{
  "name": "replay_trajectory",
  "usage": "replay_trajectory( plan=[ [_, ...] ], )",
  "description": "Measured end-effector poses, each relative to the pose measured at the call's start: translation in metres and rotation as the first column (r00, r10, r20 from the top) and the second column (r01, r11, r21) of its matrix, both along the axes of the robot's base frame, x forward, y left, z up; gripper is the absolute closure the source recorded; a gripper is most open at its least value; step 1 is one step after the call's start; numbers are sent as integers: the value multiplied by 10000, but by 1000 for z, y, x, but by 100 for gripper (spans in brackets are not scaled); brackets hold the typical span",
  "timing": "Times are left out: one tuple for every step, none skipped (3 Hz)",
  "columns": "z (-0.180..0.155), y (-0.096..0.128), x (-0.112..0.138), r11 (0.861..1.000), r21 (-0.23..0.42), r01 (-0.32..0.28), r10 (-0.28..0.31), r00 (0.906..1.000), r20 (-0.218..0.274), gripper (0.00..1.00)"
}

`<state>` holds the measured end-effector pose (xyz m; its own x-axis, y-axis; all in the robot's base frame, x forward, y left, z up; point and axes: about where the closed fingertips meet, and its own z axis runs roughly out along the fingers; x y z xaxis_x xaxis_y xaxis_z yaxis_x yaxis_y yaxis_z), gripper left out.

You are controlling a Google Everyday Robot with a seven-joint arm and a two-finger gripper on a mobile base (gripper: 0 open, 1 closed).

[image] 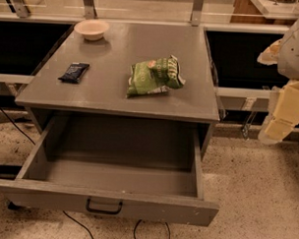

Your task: Close top drawer

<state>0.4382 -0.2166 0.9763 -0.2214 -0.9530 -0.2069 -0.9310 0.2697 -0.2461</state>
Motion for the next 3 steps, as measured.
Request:
replay_trajectory(
  plan=[
    [0, 0, 0, 10000, 0, 0, 0, 10000, 0, 4],
    [0, 0, 0, 10000, 0, 0, 0, 10000, 1, 27],
    [0, 0, 0, 10000, 0, 0, 0, 10000, 1, 50]
  ],
)
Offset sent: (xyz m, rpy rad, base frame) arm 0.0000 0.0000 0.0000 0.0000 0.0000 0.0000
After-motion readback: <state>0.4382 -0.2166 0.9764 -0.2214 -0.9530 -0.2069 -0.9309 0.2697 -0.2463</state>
